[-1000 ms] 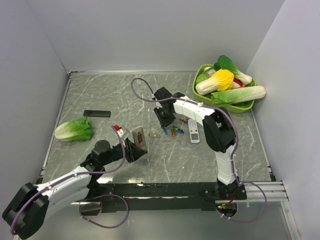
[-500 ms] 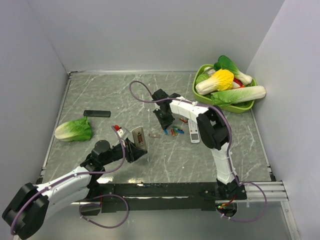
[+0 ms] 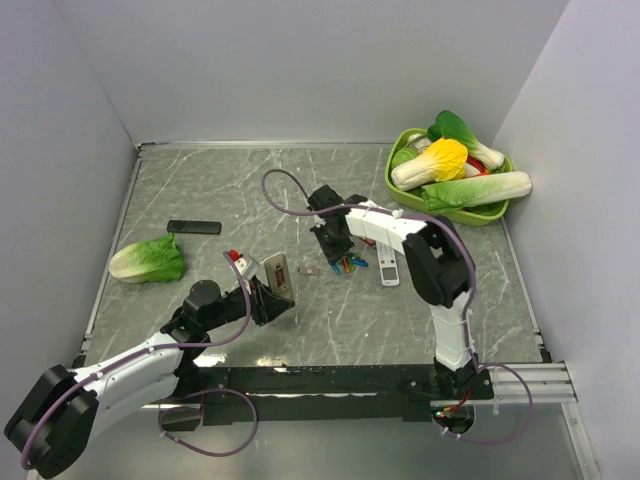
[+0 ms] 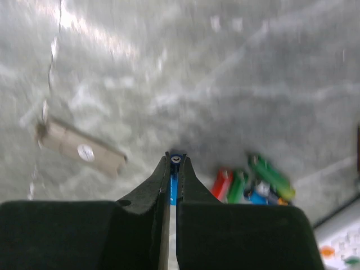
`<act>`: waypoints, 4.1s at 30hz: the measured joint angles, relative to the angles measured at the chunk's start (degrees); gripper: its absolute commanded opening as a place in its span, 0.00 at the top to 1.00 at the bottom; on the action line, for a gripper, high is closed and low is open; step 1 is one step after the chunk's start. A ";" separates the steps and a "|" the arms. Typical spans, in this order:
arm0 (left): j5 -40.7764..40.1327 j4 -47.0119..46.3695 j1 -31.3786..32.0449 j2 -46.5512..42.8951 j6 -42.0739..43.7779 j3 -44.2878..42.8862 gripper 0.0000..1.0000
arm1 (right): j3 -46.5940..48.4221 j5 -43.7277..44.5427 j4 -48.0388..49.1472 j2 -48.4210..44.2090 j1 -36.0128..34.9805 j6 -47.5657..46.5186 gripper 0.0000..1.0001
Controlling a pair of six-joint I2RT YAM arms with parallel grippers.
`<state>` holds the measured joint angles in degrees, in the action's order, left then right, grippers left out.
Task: Load the batteries into the remote control
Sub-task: Pick up the battery from the center of the board, then load the battery into the remote control.
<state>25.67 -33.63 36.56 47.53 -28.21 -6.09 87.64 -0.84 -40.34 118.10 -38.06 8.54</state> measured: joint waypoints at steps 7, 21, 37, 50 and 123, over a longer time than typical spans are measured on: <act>-0.04 -2.14 0.00 1.18 -1.46 0.00 0.99 | -12.26 1.22 6.51 -16.72 -1.40 0.81 1.00; -2.95 -5.97 0.02 5.09 -7.72 -0.55 0.99 | -37.97 10.71 38.84 -50.40 -17.90 -0.11 1.00; -2.71 -8.57 0.02 5.95 -12.17 -1.77 0.99 | -46.84 17.88 70.88 -51.54 -28.96 -8.31 1.00; -2.51 -8.55 0.20 5.31 -13.03 -2.29 0.99 | -46.82 18.36 78.62 -43.39 -29.97 -9.60 1.00; -7.87 3.37 0.17 1.18 -10.45 -2.62 0.98 | -42.18 30.38 77.77 -32.35 -32.20 -6.67 0.77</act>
<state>17.80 -30.26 36.73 48.71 -38.65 -8.71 45.45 29.54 37.43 85.76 -70.26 1.87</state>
